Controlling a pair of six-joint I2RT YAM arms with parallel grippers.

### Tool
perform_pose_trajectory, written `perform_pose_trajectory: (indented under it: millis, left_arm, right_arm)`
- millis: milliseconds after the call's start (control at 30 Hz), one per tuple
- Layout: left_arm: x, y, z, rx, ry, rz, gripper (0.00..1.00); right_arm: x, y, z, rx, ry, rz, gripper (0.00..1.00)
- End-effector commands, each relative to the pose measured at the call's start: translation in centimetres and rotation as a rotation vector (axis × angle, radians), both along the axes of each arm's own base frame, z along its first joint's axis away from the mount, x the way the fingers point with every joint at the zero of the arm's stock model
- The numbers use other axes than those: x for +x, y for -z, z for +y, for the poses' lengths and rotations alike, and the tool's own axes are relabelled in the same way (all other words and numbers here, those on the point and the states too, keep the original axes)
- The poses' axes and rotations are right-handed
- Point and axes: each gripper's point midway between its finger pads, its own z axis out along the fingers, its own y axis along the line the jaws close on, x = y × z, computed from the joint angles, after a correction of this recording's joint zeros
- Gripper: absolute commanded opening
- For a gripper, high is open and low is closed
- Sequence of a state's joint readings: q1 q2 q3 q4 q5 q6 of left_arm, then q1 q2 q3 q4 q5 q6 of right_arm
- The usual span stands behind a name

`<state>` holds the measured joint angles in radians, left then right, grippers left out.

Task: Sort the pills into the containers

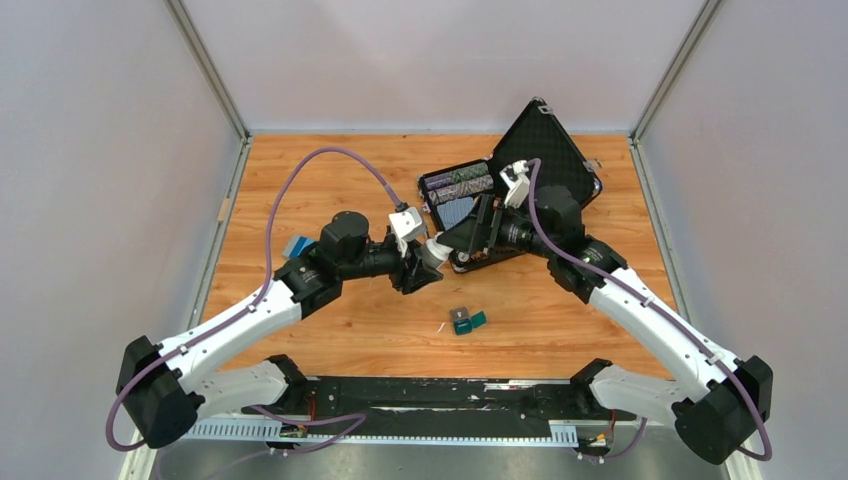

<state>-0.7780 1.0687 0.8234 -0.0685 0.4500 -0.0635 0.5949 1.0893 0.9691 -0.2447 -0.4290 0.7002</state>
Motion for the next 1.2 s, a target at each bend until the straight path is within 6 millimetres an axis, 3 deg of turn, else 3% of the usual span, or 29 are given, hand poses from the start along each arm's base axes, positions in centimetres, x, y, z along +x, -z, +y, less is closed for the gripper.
perform_pose_trajectory:
  millis: [0,333,500,733,833,867,967,1000,1167]
  left_arm:
    - [0.7,-1.6,-0.3,-0.049,-0.026,-0.038,0.0]
    - [0.8,-1.5,-1.0,-0.078,-0.013,-0.025,0.0]
    - [0.2,-1.4,-0.8,-0.075,0.008,-0.021,0.0]
    - [-1.1,-1.5,-0.5,-0.067,0.058,-0.011,0.0]
    - [-1.3,-1.1,-0.3,-0.047,0.064,0.0,0.0]
    - [-1.3,-1.1,-0.2,-0.044,0.061,-0.004,0.0]
    - [-1.0,-1.1,-0.1,-0.04,0.045,-0.011,0.0]
    - [-0.9,-1.2,0.0,-0.04,0.038,-0.013,0.0]
    - [-0.6,-1.6,-0.2,-0.055,0.028,-0.024,0.0]
  right_arm:
    - [1.2,0.1,-0.2,0.07,0.119,0.116,0.78]
    - [-0.2,-0.6,1.4,0.088,-0.042,0.094,0.57]
    - [-0.8,-1.0,1.8,0.054,-0.139,-0.007,0.28]
    - [-4.1,-1.0,1.4,0.009,-0.442,-0.291,0.21]
    - [-3.9,-1.2,1.1,-0.001,-0.447,-0.339,0.28]
    - [-3.5,-1.3,1.0,-0.005,-0.417,-0.327,0.37]
    - [-1.9,-1.8,1.0,-0.003,-0.312,-0.263,0.9]
    - [-1.1,-1.8,1.0,-0.002,-0.255,-0.228,0.98]
    - [-0.1,-1.6,1.6,0.029,-0.154,-0.091,1.0]
